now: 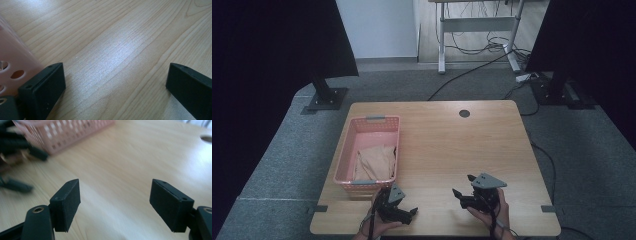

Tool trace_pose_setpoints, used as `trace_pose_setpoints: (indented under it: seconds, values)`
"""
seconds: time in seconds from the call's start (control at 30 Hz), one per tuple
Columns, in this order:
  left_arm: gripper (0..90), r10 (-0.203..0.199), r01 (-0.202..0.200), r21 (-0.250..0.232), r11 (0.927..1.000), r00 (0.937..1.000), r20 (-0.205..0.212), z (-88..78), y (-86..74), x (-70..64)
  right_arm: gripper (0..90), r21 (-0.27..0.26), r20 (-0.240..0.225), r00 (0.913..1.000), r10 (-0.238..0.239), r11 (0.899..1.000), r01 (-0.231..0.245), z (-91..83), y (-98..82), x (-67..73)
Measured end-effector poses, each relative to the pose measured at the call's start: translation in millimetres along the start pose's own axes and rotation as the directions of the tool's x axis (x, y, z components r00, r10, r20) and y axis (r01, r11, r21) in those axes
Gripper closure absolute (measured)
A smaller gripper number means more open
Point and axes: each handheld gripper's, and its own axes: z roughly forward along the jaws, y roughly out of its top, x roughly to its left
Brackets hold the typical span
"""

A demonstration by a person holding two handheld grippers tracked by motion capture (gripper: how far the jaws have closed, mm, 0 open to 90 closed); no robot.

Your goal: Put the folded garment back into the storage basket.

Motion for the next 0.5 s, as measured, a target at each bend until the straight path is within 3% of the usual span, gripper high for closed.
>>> trace_pose_setpoints:
  seconds: [0.2, 0.5]
  values:
    - [2.3, 0.0, 0.0, 0.0, 1.0, 1.0, 0.0, 0.0, 0.0, 0.1, 24.7, 0.032, 0.016, 0.9986, 0.051, 0.998, -0.052, -6.9, -26.8, -10.2]
    - [2.4, 0.001, -0.001, 0.0, 1.0, 1.0, -0.001, -0.1, 0.0, -0.1, 24.4, 0.036, 0.017, 0.9989, 0.044, 0.998, -0.045, -3.5, -27.0, -4.6]
